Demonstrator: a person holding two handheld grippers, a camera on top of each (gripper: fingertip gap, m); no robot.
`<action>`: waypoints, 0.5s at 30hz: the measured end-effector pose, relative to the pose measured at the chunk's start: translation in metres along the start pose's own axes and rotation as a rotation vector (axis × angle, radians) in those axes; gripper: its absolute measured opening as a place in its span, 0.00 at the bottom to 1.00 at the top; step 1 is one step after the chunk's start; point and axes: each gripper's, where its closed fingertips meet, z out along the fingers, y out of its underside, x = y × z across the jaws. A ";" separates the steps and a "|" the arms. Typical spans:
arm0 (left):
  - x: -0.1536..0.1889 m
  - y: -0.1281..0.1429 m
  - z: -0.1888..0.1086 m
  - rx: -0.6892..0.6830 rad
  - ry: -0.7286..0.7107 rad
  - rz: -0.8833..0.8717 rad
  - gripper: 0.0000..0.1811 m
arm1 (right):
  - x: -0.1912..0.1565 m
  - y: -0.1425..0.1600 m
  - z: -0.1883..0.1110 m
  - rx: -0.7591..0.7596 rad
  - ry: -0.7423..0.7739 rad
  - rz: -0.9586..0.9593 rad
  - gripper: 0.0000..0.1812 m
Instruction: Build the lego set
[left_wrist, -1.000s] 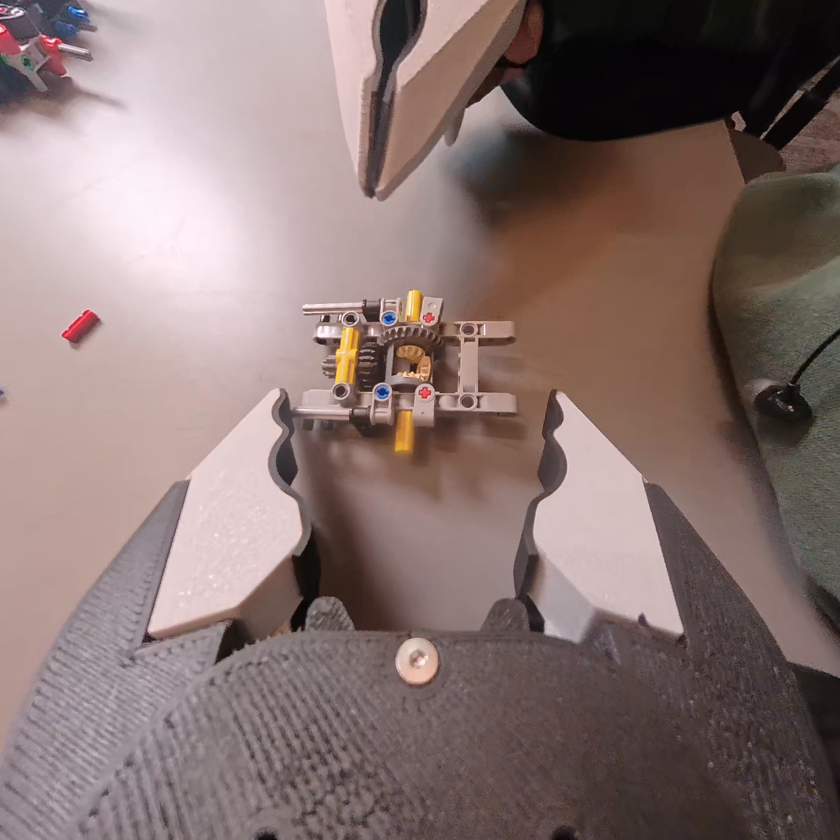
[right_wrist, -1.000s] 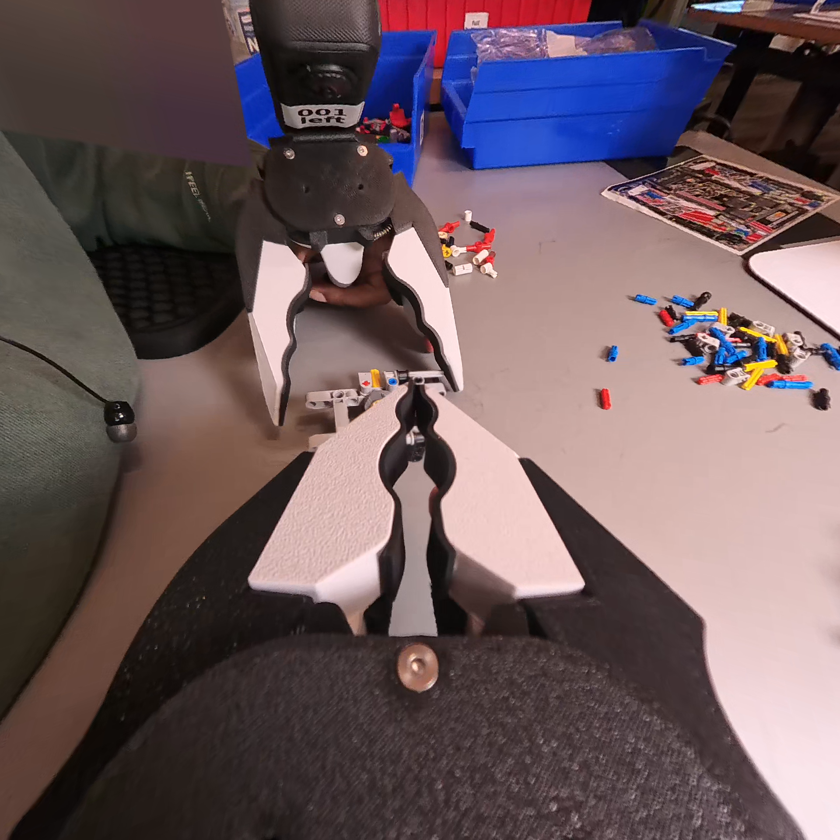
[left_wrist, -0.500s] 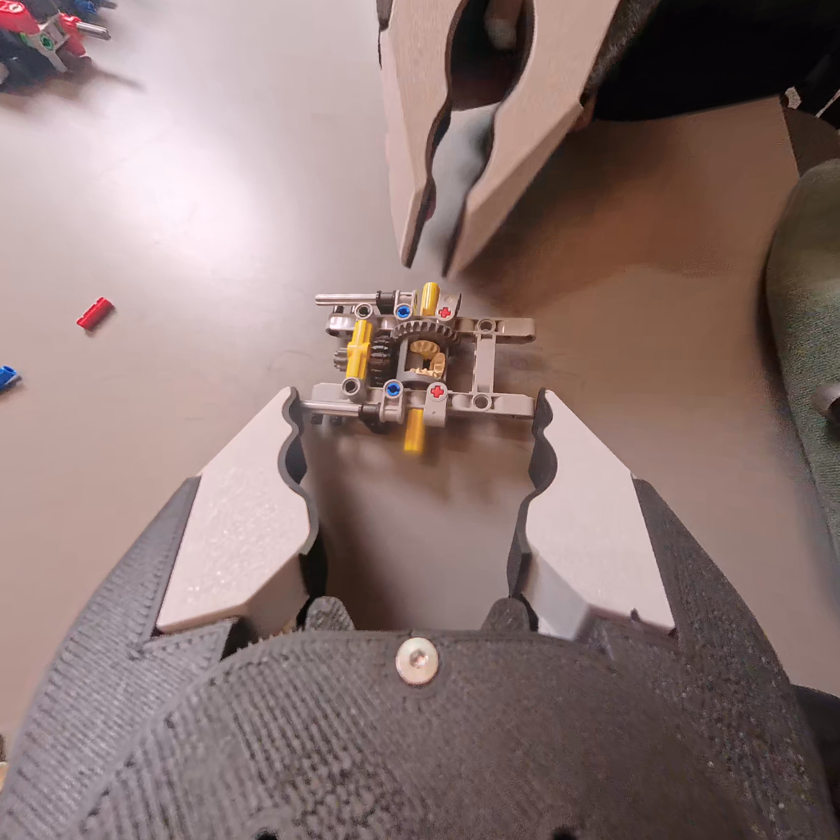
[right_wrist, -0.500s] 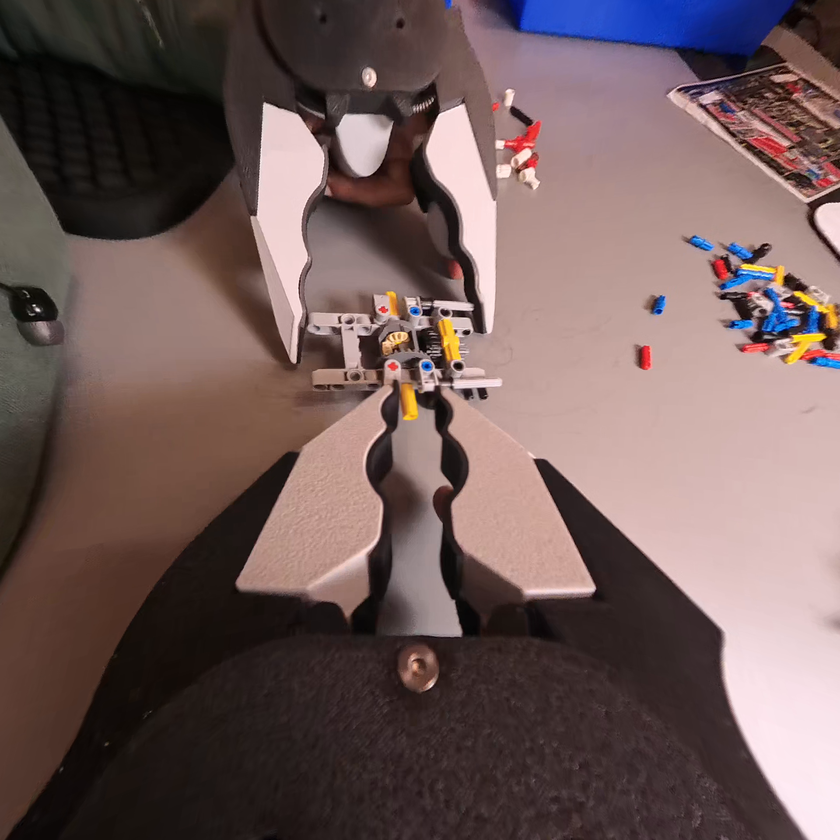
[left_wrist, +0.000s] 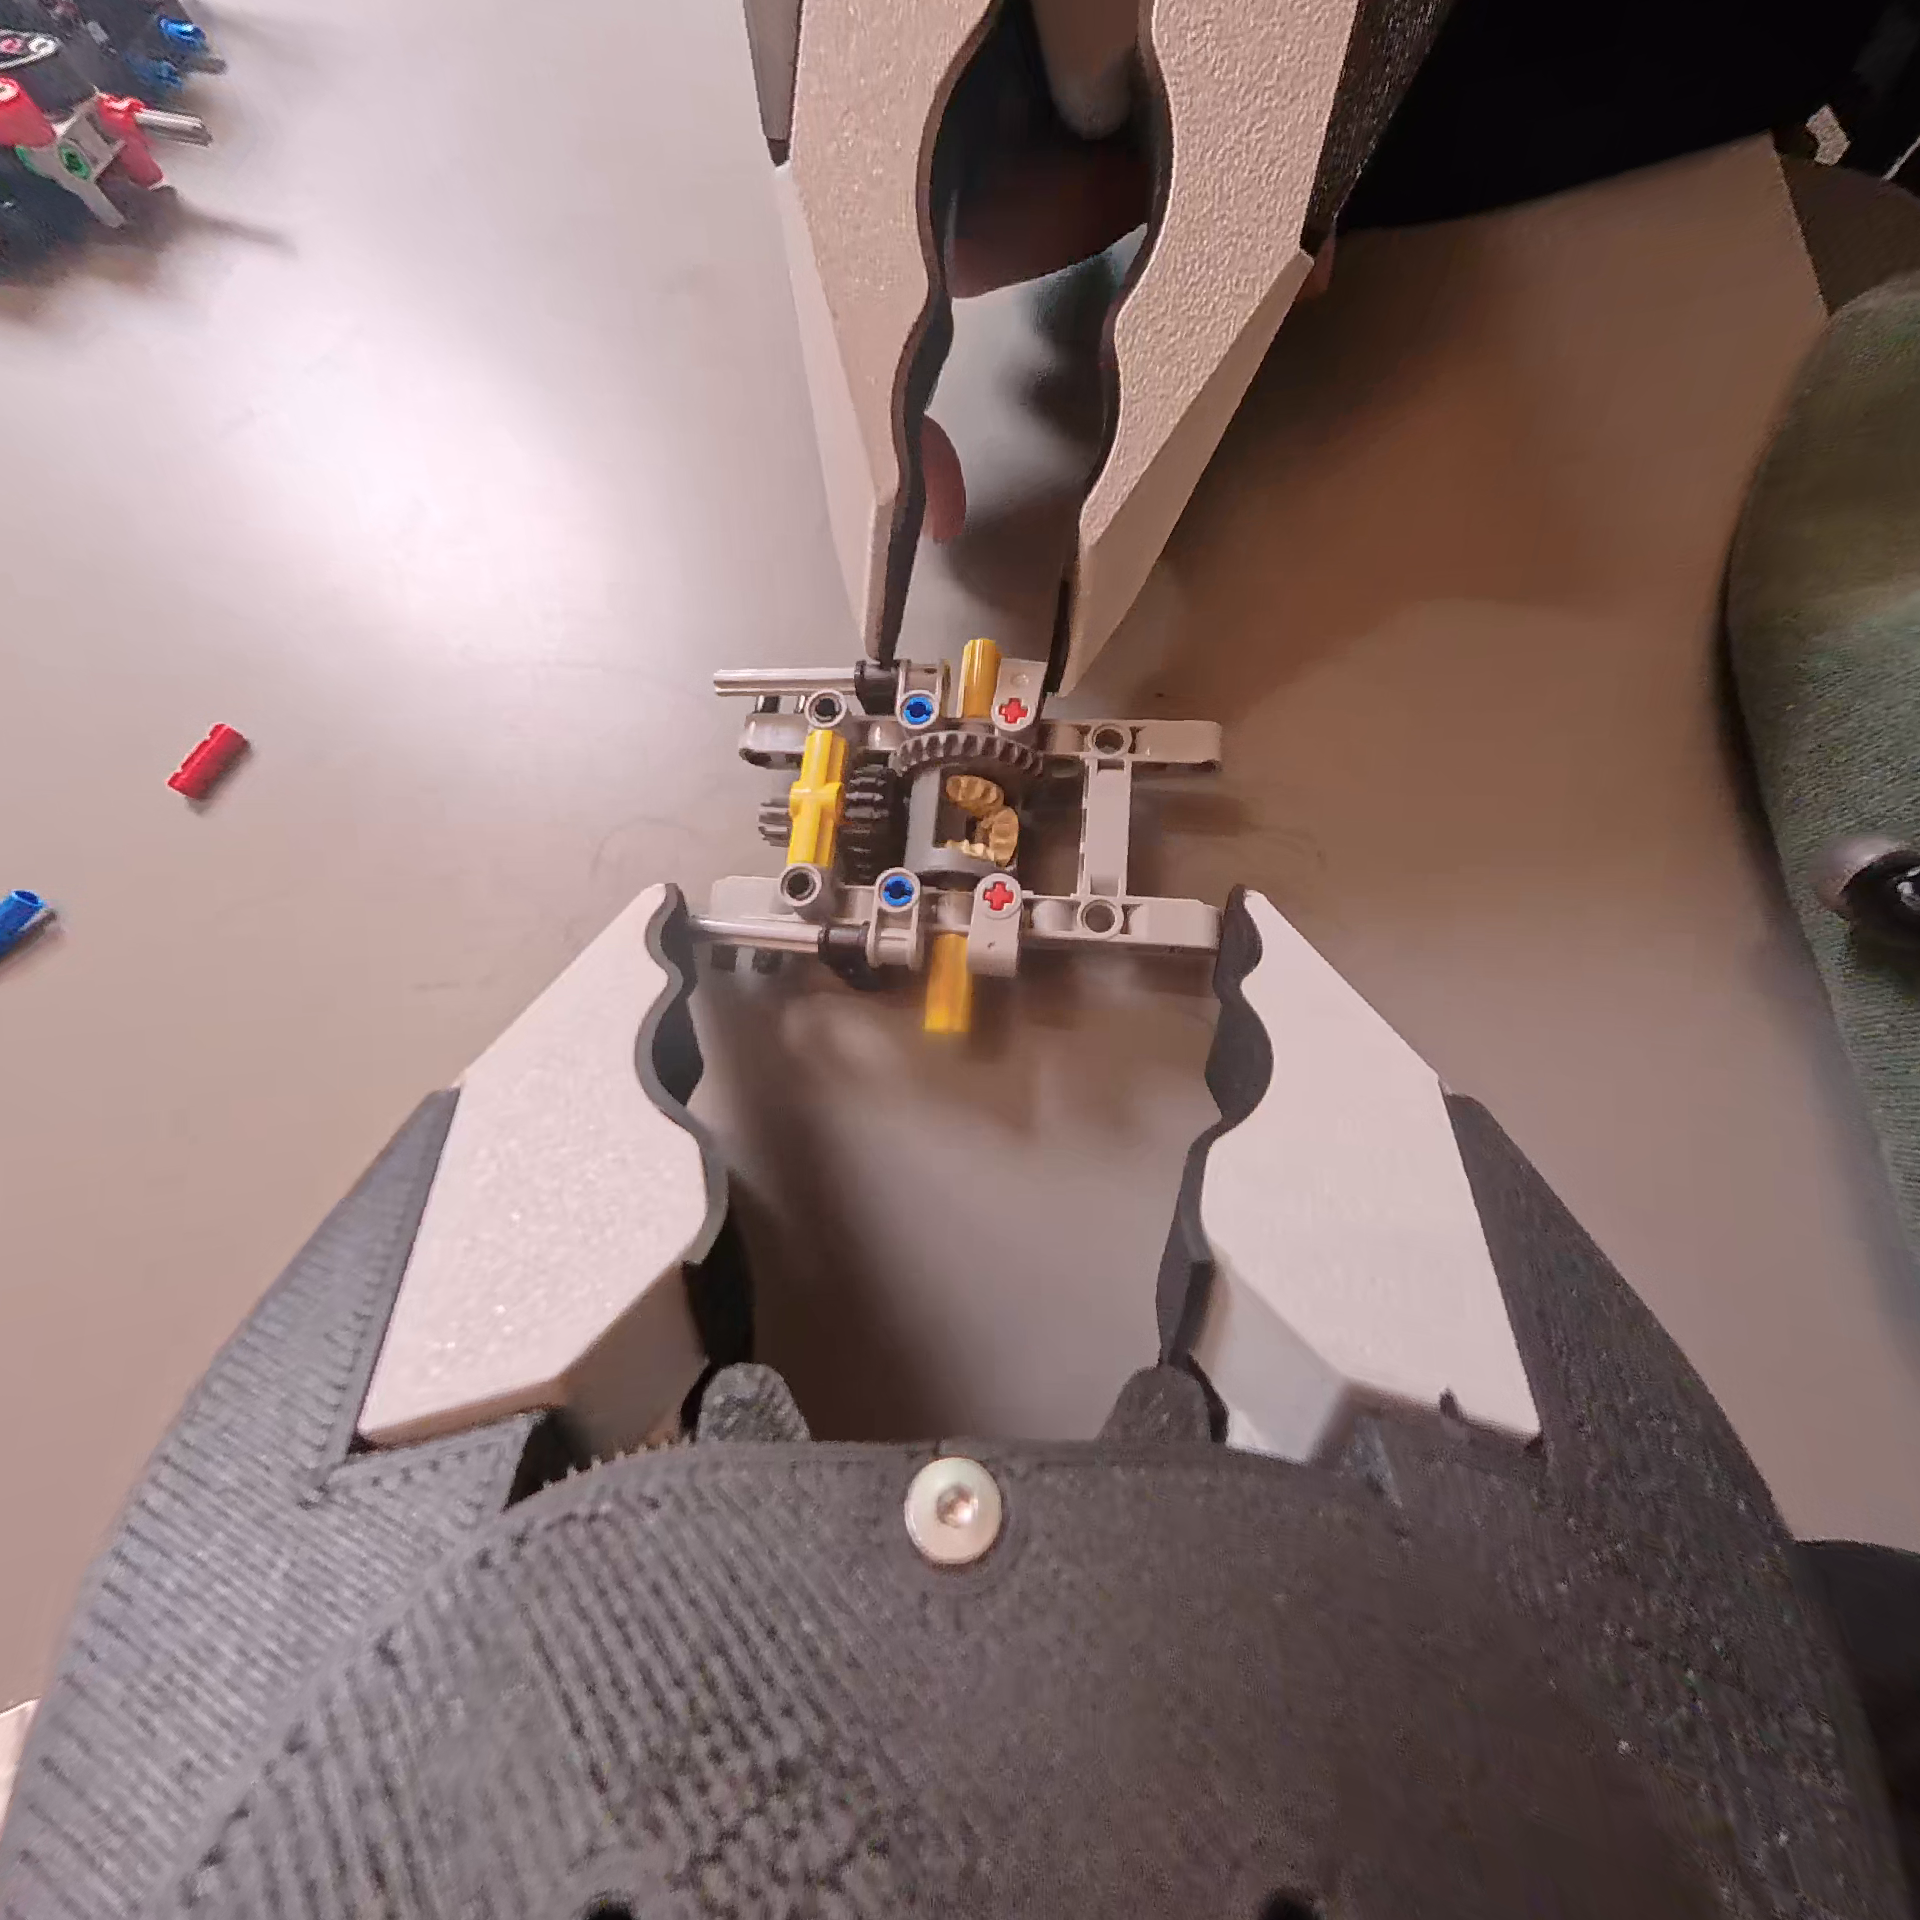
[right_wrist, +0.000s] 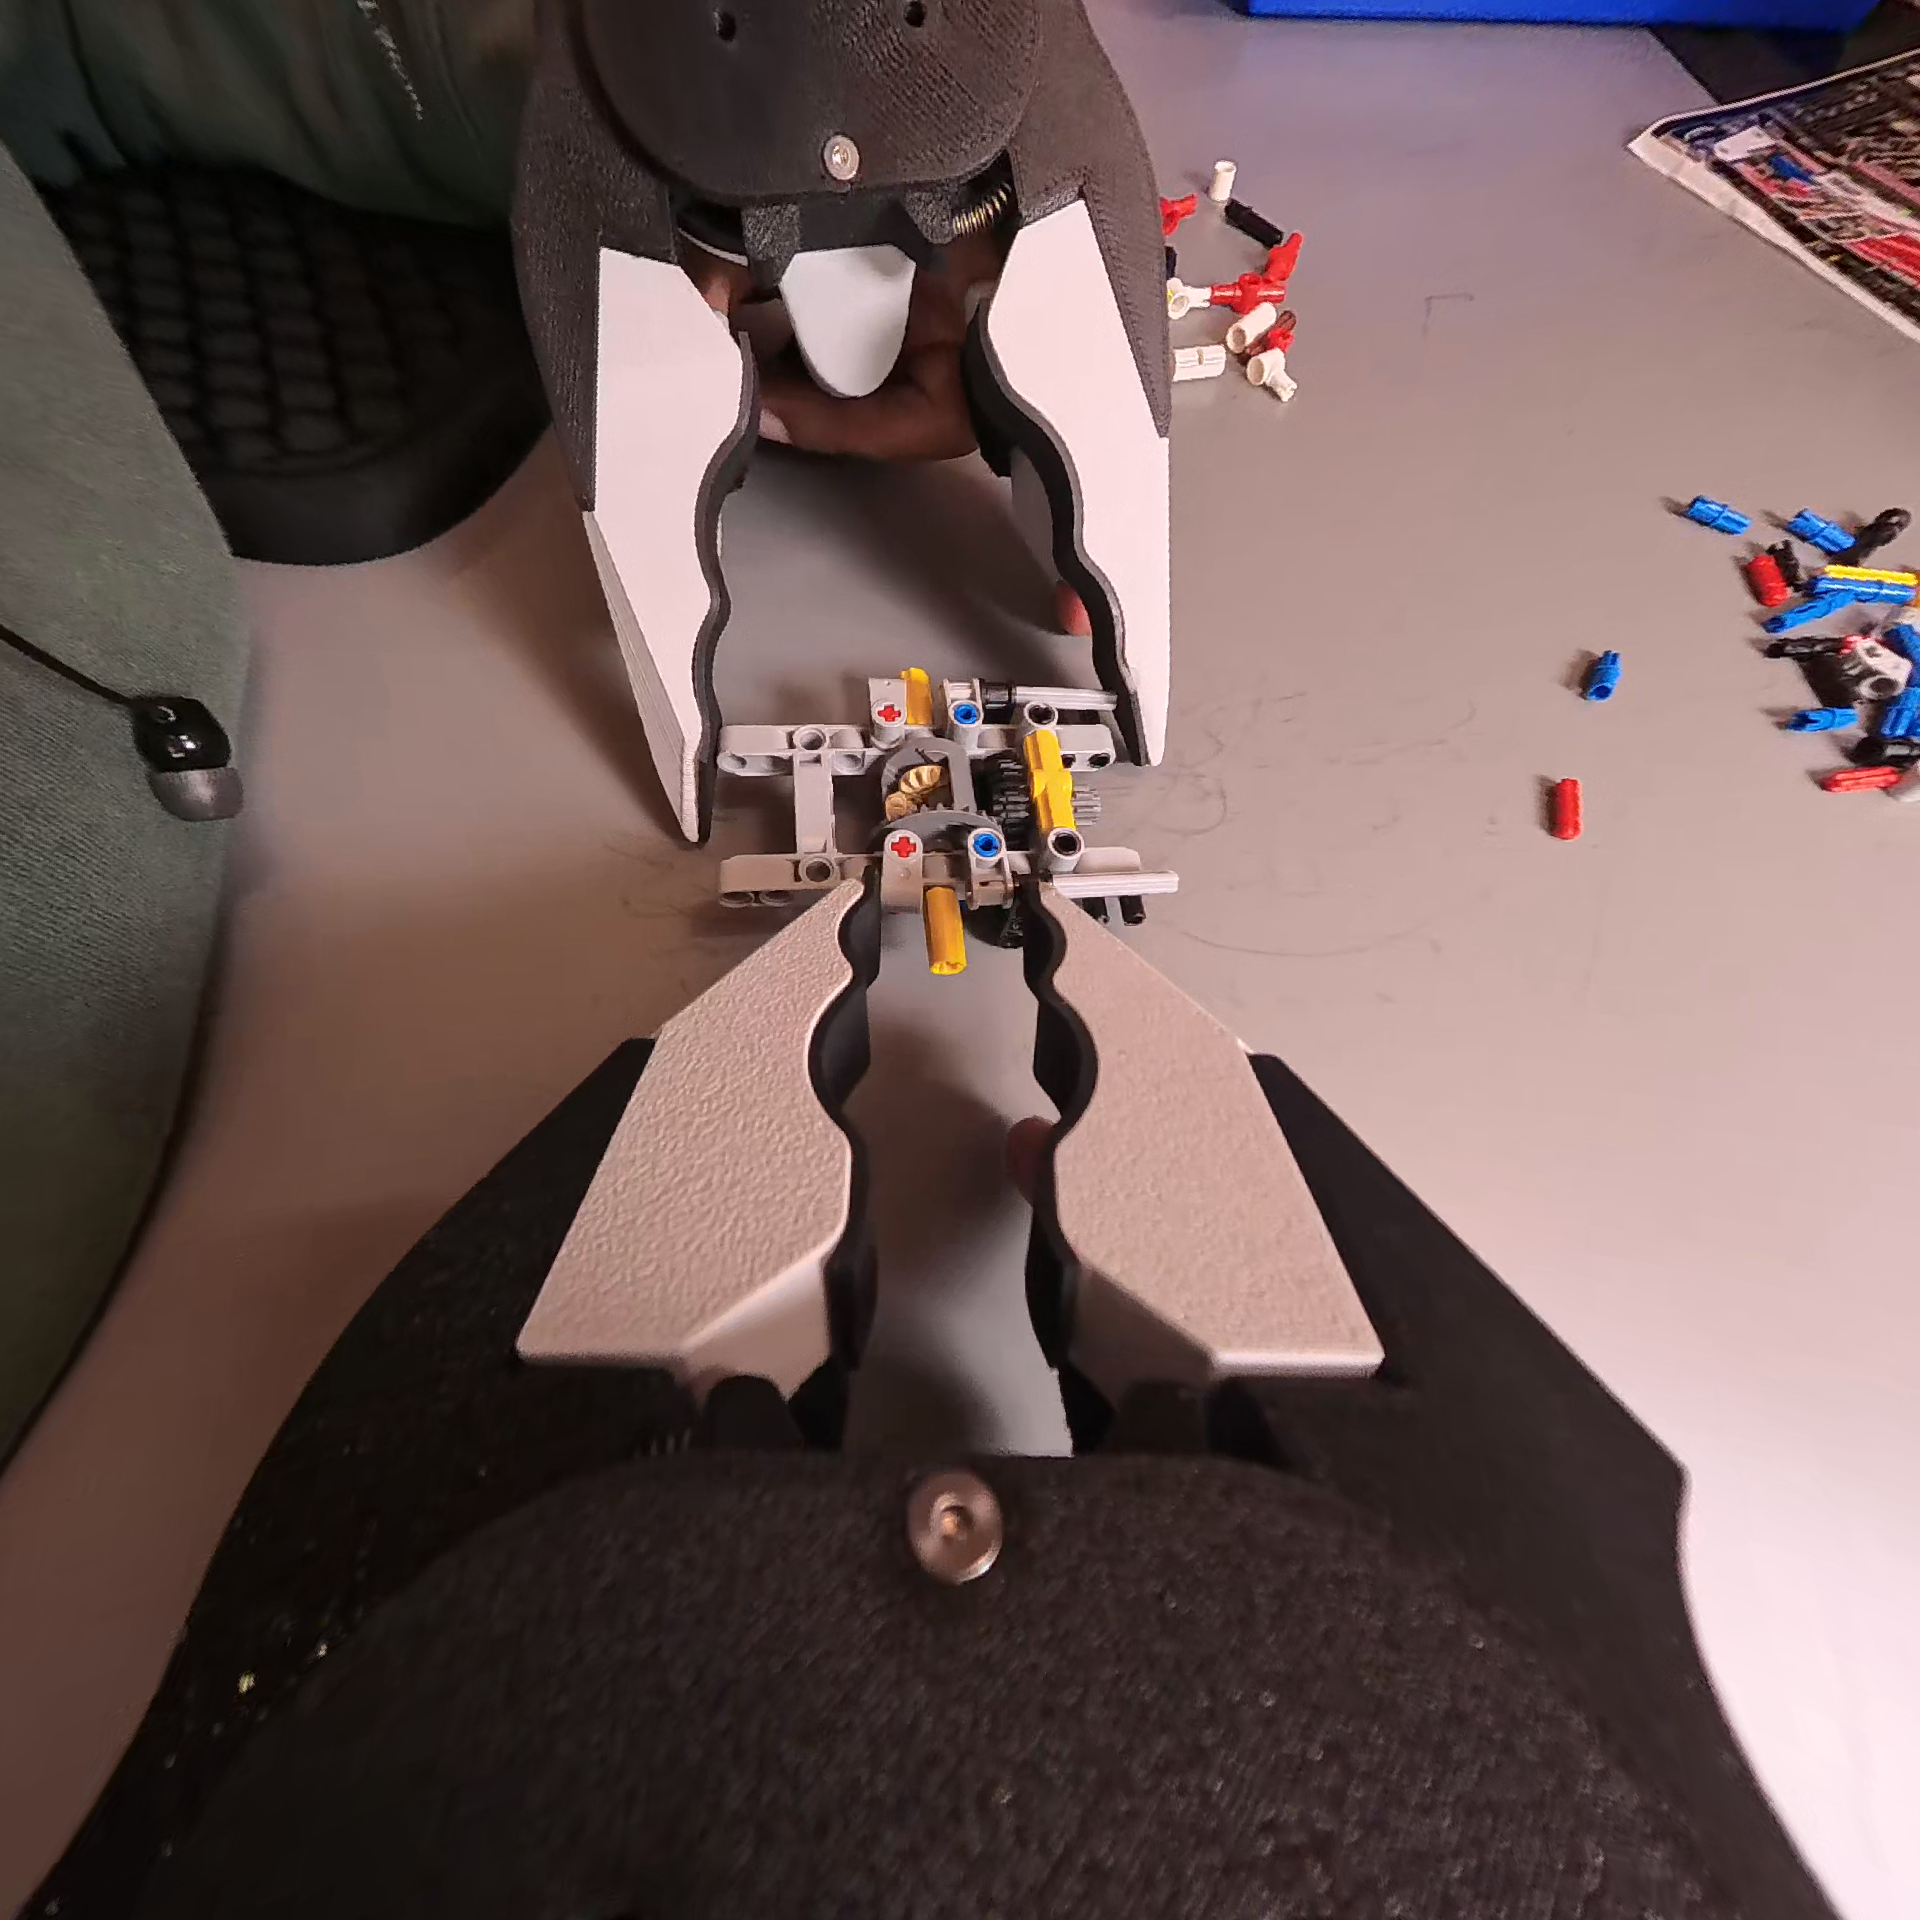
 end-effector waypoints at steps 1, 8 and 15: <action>0.000 0.000 0.000 0.000 0.001 0.002 0.55 | 0.000 0.000 0.000 0.002 -0.003 0.001 0.14; 0.001 0.000 0.000 -0.001 0.007 0.007 0.55 | 0.000 0.000 0.000 0.005 -0.004 -0.001 0.14; 0.005 0.000 -0.001 0.003 0.017 0.039 0.55 | 0.003 -0.004 -0.014 0.063 -0.086 0.145 0.23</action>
